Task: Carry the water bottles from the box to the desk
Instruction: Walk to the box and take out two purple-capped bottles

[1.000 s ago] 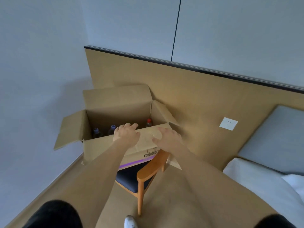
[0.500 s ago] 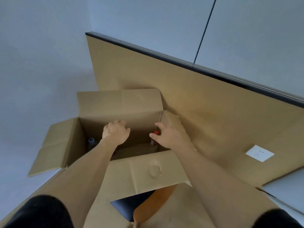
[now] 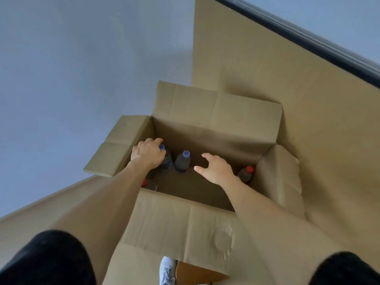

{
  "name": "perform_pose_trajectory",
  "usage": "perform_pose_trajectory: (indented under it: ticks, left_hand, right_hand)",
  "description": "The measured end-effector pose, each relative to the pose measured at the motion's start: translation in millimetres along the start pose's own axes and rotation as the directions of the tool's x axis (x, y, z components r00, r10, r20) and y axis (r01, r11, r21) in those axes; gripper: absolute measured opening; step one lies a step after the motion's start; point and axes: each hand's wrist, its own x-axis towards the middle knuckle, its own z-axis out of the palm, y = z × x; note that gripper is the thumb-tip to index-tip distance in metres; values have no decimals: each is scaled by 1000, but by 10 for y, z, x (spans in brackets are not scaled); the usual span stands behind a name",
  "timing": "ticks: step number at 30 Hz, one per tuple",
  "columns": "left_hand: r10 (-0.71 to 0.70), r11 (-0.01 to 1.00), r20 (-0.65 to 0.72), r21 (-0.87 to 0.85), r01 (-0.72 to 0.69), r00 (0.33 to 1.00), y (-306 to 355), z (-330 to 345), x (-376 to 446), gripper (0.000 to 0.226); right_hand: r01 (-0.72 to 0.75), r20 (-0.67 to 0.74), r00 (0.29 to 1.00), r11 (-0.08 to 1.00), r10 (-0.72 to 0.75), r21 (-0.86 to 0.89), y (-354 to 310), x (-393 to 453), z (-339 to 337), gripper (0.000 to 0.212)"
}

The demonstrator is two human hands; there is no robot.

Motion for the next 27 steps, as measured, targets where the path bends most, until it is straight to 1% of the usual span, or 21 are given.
perform_pose_trajectory:
  ticks: [2, 5, 10, 16, 22, 25, 27]
  left_hand:
    - [-37, 999, 18, -7, 37, 999, -46, 45, 78, 54]
    - [-73, 996, 56, -47, 76, 996, -31, 138, 227, 57]
    - [-89, 993, 124, -73, 98, 988, 40, 421, 538, 66]
    - [-176, 980, 202, -59, 191, 963, -33, 810, 925, 79]
    - [-171, 980, 180, -69, 186, 969, -66, 1070, 1144, 90]
    - [-158, 983, 109, -82, 167, 981, -61, 1125, 1201, 78]
    - [-144, 986, 85, -76, 151, 986, -70, 1161, 1231, 70]
  right_hand:
    - [10, 38, 999, 1000, -11, 18, -10, 148, 98, 69]
    - [-11, 72, 997, 998, 7, 56, 19, 384, 243, 72]
    - [-53, 59, 997, 990, 46, 129, 63, 776, 539, 80]
    - [-71, 34, 997, 975, 65, 211, 116, 1213, 903, 90]
    - [-41, 27, 999, 948, 35, 315, 91, 1475, 1177, 95]
    - [-29, -7, 999, 934, 33, 357, 67, 1545, 1244, 93]
    - [-20, -51, 998, 933, 41, 359, 56, 1587, 1260, 85]
